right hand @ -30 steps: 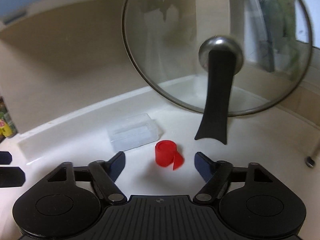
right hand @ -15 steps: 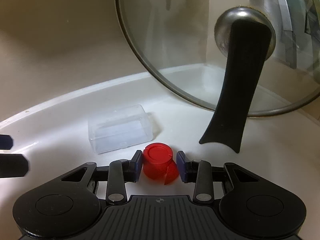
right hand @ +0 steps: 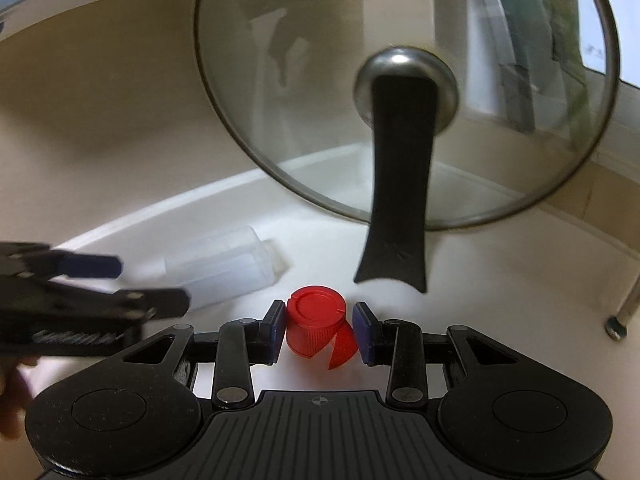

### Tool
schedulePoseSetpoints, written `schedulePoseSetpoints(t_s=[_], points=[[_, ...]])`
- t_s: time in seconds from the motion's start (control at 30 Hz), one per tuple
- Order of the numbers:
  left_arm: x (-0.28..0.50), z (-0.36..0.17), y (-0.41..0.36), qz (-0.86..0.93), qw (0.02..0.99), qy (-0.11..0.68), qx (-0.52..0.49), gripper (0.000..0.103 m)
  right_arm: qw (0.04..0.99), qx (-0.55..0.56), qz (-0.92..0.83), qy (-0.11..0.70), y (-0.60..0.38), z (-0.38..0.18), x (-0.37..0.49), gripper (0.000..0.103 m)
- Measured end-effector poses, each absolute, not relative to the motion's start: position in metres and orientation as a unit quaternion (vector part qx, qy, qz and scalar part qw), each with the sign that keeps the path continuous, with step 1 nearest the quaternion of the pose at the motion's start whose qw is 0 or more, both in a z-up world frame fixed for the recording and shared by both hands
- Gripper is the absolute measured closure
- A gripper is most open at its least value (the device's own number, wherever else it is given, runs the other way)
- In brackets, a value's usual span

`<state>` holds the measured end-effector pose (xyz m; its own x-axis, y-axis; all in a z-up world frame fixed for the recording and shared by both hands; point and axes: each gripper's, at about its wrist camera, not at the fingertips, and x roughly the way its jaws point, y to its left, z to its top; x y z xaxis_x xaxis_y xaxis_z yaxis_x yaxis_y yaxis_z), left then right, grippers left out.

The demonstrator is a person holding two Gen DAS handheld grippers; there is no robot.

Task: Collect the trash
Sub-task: 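Close the right gripper on the red cap while the left gripper approaches the clear box, then close the left gripper on the clear plastic box while the right gripper holds the cap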

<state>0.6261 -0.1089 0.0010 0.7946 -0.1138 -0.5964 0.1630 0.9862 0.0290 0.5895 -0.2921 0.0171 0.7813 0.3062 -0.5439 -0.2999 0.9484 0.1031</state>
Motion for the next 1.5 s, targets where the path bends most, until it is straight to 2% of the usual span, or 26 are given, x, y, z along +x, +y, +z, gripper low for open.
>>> schedulePoseSetpoints(t_s=[0.27, 0.5, 0.67, 0.9, 0.97, 1.03, 1.2, 1.3, 1.37, 1.43, 1.5], points=[[0.657, -0.01, -0.128, -0.086, 0.945, 0.299, 0.104, 0.025, 0.942, 0.015, 0.157, 0.297, -0.298, 0.013, 0.592, 0.066], [0.658, -0.009, -0.127, -0.093, 0.942, 0.307, 0.1, 0.031, 0.942, 0.013, 0.158, 0.295, -0.297, 0.012, 0.591, 0.066], [0.626, -0.004, -0.119, -0.081, 0.939, 0.326, 0.071, 0.031, 0.942, 0.019, 0.159, 0.294, -0.299, 0.014, 0.584, 0.066], [0.543, 0.003, -0.105, -0.077, 0.932, 0.354, 0.021, 0.031, 0.936, 0.035, 0.173, 0.304, -0.302, 0.019, 0.556, 0.066], [0.529, 0.003, -0.103, -0.1, 0.926, 0.363, 0.014, 0.028, 0.935, 0.037, 0.176, 0.307, -0.303, 0.019, 0.545, 0.066], [0.521, 0.004, -0.103, -0.117, 0.924, 0.362, 0.029, 0.023, 0.933, 0.04, 0.179, 0.31, -0.303, 0.018, 0.535, 0.066], [0.529, 0.004, -0.106, -0.152, 0.918, 0.356, 0.083, 0.023, 0.931, 0.042, 0.181, 0.314, -0.303, 0.018, 0.514, 0.066], [0.54, -0.001, -0.115, -0.194, 0.902, 0.366, 0.12, 0.027, 0.931, 0.042, 0.183, 0.312, -0.304, 0.016, 0.506, 0.066], [0.545, -0.003, -0.121, -0.205, 0.895, 0.372, 0.141, 0.036, 0.932, 0.04, 0.183, 0.312, -0.304, 0.015, 0.502, 0.066], [0.546, -0.003, -0.124, -0.207, 0.892, 0.375, 0.147, 0.04, 0.932, 0.042, 0.18, 0.312, -0.306, 0.015, 0.498, 0.066], [0.541, -0.002, -0.125, -0.202, 0.891, 0.379, 0.146, 0.041, 0.932, 0.045, 0.178, 0.313, -0.309, 0.015, 0.494, 0.066]])
